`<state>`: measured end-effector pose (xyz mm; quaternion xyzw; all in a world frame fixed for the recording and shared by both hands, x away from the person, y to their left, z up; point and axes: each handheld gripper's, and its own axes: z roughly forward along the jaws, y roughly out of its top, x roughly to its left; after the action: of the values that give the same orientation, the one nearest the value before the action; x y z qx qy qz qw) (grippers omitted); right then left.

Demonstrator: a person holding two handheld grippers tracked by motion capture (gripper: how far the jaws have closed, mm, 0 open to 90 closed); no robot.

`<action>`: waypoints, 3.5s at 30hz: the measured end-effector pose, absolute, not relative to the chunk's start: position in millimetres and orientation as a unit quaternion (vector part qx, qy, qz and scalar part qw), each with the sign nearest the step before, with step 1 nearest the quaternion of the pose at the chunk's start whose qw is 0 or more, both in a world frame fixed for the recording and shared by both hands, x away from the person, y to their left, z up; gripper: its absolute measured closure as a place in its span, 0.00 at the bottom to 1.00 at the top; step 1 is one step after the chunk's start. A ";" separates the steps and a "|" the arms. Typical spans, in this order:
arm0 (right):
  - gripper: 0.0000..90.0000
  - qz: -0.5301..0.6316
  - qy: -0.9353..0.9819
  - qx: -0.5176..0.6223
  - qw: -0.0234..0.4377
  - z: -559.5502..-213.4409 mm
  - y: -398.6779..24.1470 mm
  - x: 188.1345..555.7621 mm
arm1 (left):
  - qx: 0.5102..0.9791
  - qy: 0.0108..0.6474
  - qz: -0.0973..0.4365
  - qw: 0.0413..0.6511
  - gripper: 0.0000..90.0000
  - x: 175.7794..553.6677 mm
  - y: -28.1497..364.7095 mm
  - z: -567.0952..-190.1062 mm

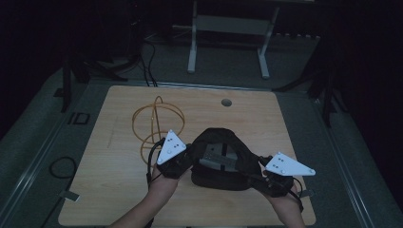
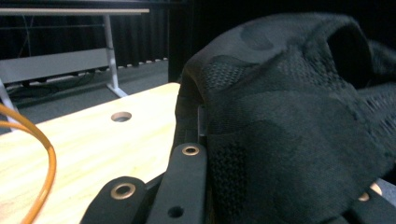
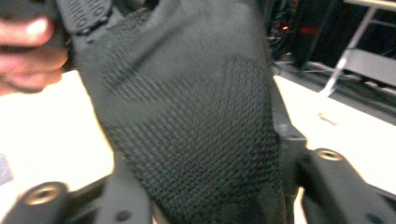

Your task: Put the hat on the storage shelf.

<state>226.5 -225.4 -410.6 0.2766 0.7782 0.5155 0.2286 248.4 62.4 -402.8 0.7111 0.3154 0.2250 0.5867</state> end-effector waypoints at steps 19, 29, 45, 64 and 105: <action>0.45 0.563 0.779 0.202 0.189 -390.4 -272.1 188.5 | 0.715 0.260 0.259 0.596 0.99 247.6 74.8 -399.3; 0.47 0.551 0.784 0.191 0.211 -378.1 -271.8 196.8 | 0.708 0.148 0.219 0.655 0.99 244.5 97.2 -403.8; 0.48 0.528 0.820 0.090 0.203 -374.8 -211.5 203.0 | 0.726 0.055 0.151 0.669 0.99 246.1 100.8 -403.2; 0.98 0.519 0.832 0.058 0.187 -379.5 -199.5 201.3 | 0.729 0.073 0.149 0.664 0.98 255.4 96.7 -401.6; 0.98 0.575 0.741 0.194 0.288 -307.2 -194.0 271.2 | 0.749 0.263 0.227 0.564 0.36 218.4 175.1 -456.6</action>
<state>271.2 -194.0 -307.2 0.1942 0.7406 0.5751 0.2883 218.4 175.1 -456.6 0.7495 0.2628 0.2272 0.5636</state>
